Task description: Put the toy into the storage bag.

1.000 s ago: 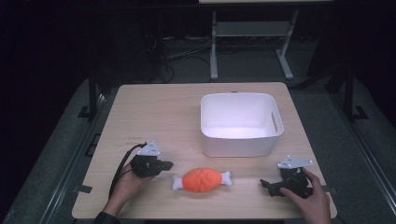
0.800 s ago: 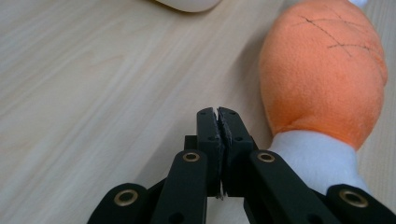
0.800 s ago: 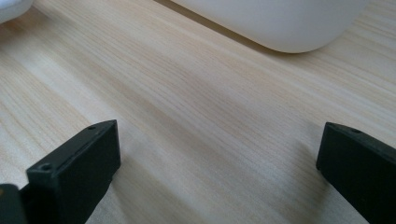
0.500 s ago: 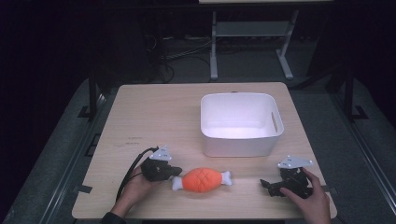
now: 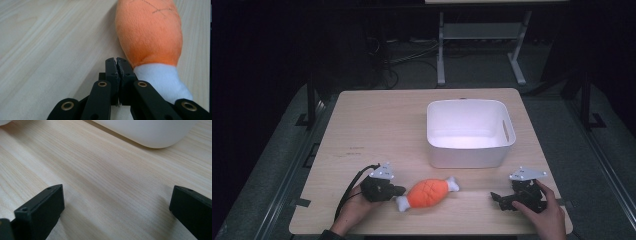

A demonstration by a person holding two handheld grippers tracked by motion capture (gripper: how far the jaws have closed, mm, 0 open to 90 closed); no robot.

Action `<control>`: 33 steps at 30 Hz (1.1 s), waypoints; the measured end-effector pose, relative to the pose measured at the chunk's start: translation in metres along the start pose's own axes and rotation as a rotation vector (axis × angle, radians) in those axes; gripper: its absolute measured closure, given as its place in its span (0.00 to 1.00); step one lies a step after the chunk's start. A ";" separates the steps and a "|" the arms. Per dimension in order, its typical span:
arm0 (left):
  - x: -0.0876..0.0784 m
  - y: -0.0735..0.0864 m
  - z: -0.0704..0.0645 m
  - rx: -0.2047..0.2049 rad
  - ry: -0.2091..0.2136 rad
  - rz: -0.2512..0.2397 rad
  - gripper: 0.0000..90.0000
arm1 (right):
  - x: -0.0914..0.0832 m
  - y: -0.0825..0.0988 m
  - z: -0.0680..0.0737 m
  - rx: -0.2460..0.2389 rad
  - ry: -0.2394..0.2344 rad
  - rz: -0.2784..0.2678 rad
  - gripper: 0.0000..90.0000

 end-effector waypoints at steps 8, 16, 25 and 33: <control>-0.004 0.007 -0.009 -0.020 0.019 0.000 0.97 | 0.000 0.000 0.000 0.000 0.000 0.000 0.00; -0.003 0.009 -0.021 -0.020 0.033 0.005 0.97 | 0.000 0.000 0.000 0.000 0.000 0.000 0.00; -0.009 0.004 -0.012 -0.044 -0.005 -0.027 0.83 | 0.000 0.000 0.000 0.000 0.000 0.000 0.00; -0.019 -0.009 0.000 -0.081 -0.023 -0.083 0.55 | 0.000 0.000 0.000 0.000 0.000 0.000 0.00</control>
Point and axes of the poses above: each handheld gripper's, and its own axes: x roughly forward along the jaws, y roughly out of its underside, z roughly to its left, the point moved 9 cm from there along x, roughly forward along the jaws, and after that the axes turned 5 degrees about z, right-handed, at the moved point
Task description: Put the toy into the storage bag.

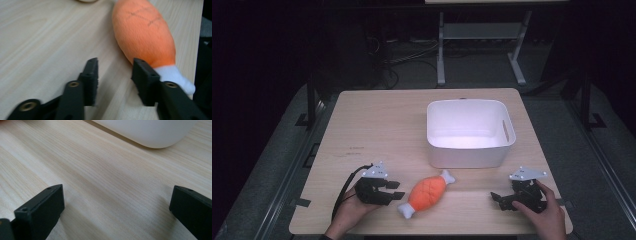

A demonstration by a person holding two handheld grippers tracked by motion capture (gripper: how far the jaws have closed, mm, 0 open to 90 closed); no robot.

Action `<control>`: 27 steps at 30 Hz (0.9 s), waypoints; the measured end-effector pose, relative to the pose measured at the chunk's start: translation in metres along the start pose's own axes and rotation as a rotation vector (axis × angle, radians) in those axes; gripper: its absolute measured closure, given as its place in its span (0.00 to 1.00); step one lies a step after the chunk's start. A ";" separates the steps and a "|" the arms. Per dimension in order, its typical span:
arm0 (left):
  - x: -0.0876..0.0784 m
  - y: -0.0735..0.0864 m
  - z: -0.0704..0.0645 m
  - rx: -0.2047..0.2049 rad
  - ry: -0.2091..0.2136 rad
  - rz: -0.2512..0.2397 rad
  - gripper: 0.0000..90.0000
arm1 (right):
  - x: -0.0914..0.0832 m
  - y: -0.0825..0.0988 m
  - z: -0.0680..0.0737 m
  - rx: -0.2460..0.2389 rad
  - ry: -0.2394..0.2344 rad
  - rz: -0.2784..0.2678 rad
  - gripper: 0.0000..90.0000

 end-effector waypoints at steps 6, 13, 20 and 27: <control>0.001 -0.018 -0.001 -0.011 0.006 -0.048 0.31 | 0.000 0.000 0.000 0.000 0.000 0.000 0.00; 0.007 -0.034 -0.004 -0.007 0.012 -0.070 0.18 | 0.000 0.000 0.000 0.000 0.000 0.000 0.00; 0.020 -0.050 -0.010 0.011 0.027 -0.081 0.16 | 0.000 0.000 0.000 0.000 0.000 0.000 0.00; 0.029 -0.055 -0.014 0.018 0.042 -0.075 0.16 | 0.000 0.000 0.000 0.000 0.000 0.000 0.00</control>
Point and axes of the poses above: each handheld gripper's, and its own axes: x roughly forward along the jaws, y roughly out of its underside, z roughly to its left, the point moved 9 cm from there along x, roughly forward along the jaws, and after that the axes turned 5 degrees about z, right-handed, at the moved point
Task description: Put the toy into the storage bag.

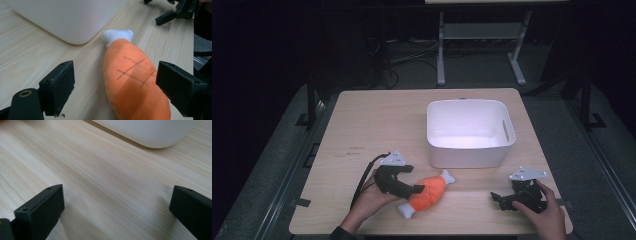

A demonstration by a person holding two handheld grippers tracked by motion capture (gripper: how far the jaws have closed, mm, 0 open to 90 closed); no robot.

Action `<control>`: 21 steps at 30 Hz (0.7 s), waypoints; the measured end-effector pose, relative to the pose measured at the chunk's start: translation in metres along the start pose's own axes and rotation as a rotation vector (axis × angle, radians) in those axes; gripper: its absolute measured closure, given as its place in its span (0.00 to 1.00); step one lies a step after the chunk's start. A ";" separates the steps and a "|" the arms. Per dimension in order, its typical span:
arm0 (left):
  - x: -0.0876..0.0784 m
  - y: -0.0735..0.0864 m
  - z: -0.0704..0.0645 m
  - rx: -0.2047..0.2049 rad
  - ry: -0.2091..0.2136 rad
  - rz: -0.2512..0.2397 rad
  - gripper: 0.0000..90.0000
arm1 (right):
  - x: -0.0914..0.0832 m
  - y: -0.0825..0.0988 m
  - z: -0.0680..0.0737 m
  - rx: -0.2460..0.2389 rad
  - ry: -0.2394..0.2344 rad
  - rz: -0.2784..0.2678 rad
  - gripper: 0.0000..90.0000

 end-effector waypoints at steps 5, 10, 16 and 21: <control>0.009 -0.004 -0.003 0.000 0.015 -0.001 0.16 | 0.000 0.000 0.000 0.001 0.000 0.000 0.00; 0.017 -0.005 -0.007 0.010 0.026 0.012 0.16 | 0.000 0.000 0.000 0.000 0.000 0.000 0.00; 0.022 -0.003 -0.010 0.018 0.032 0.030 0.16 | 0.000 0.000 0.000 0.000 0.000 0.000 0.00; 0.026 0.000 -0.008 0.006 0.033 0.039 0.16 | 0.000 0.000 0.000 0.000 0.000 0.000 0.00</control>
Point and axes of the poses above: each handheld gripper's, and its own axes: x roughly forward along the jaws, y roughly out of its underside, z roughly to its left, the point moved 9 cm from there along x, roughly forward along the jaws, and after that the axes turned 5 degrees about z, right-handed, at the moved point
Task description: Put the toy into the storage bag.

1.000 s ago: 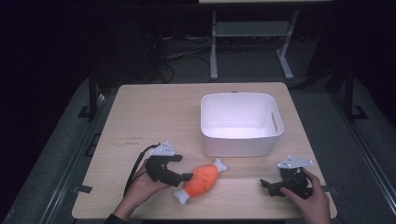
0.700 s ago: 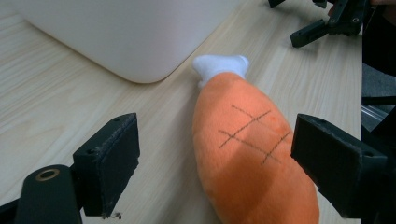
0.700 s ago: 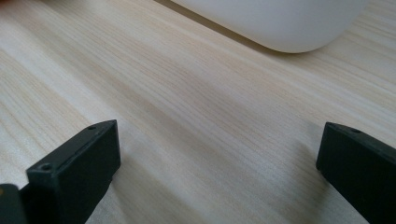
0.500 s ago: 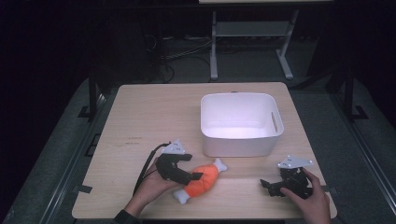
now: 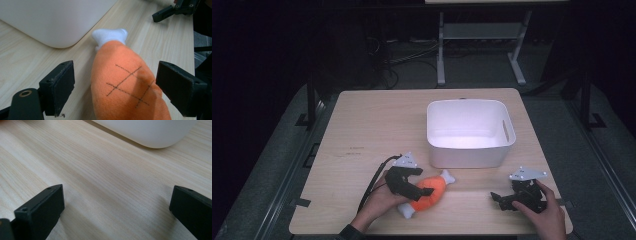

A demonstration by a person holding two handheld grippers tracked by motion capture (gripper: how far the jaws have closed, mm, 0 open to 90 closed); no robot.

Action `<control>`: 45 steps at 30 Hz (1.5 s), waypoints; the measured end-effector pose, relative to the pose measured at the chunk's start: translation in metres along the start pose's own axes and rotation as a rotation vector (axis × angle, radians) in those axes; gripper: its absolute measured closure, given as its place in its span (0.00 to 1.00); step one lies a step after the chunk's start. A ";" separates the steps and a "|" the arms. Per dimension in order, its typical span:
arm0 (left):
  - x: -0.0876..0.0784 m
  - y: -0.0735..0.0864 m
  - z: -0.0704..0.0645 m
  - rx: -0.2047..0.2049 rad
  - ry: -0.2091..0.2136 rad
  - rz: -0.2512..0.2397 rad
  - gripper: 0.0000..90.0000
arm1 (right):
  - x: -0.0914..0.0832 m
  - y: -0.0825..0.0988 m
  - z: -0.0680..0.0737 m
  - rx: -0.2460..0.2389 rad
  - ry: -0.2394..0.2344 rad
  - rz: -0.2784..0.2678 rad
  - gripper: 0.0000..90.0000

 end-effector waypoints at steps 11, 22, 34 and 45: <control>0.009 0.007 -0.001 -0.009 0.016 0.021 0.16 | 0.000 0.000 0.000 0.000 0.000 0.000 0.00; 0.019 0.012 -0.012 0.021 0.023 0.055 0.16 | 0.000 0.000 0.000 0.000 0.000 0.000 0.00; 0.026 0.016 -0.022 0.045 0.054 0.077 0.26 | 0.000 0.000 0.000 0.000 0.000 0.000 0.00; 0.025 0.017 -0.026 0.038 0.102 0.082 0.38 | 0.000 0.000 0.000 0.000 0.000 0.000 0.00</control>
Point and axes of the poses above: each handheld gripper's, and its own axes: x roughly forward along the jaws, y roughly out of its underside, z roughly to its left, the point moved 9 cm from there along x, roughly forward along the jaws, and after that the axes turned 5 degrees about z, right-handed, at the moved point
